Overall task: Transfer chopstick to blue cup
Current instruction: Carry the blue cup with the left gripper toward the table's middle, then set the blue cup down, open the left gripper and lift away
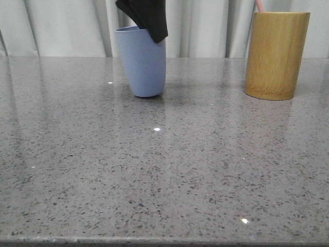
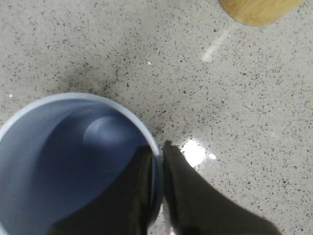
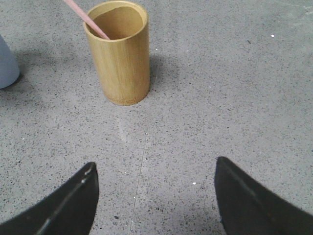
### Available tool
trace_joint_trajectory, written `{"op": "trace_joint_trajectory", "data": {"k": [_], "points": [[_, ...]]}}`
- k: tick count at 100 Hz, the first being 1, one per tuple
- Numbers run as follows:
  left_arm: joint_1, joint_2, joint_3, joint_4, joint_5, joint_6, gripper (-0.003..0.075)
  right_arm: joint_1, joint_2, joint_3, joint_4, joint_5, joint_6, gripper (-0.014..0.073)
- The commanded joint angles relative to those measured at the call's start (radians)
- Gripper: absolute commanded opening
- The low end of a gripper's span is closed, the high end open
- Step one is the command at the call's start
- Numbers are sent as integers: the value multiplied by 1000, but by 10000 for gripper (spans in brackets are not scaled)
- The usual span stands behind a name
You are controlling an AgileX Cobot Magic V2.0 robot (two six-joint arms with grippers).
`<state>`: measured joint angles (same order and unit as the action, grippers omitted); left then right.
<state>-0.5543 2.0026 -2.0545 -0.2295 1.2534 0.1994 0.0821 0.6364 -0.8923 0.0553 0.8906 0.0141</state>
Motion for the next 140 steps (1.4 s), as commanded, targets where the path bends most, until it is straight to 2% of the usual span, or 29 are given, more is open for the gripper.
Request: {"op": "trace_joint_trajectory", "data": {"k": [1, 50, 62, 81, 91, 140], "points": [[-10, -45, -34, -22, 13, -3, -19, -1, 9, -35, 1, -74, -2, 510], [-10, -43, -34, -26, 13, -3, 0, -1, 9, -35, 1, -75, -2, 510], [-10, -43, -34, -34, 13, -3, 109, -1, 9, -35, 1, -75, -2, 510], [-10, -43, -34, -34, 13, -3, 363, -1, 9, -35, 1, -75, -2, 510], [-10, -43, -34, -34, 13, -3, 432, -1, 9, -35, 1, -75, -2, 510], [-10, -96, -38, -34, 13, -11, 446, -1, 9, -35, 1, -75, -2, 510]]}}
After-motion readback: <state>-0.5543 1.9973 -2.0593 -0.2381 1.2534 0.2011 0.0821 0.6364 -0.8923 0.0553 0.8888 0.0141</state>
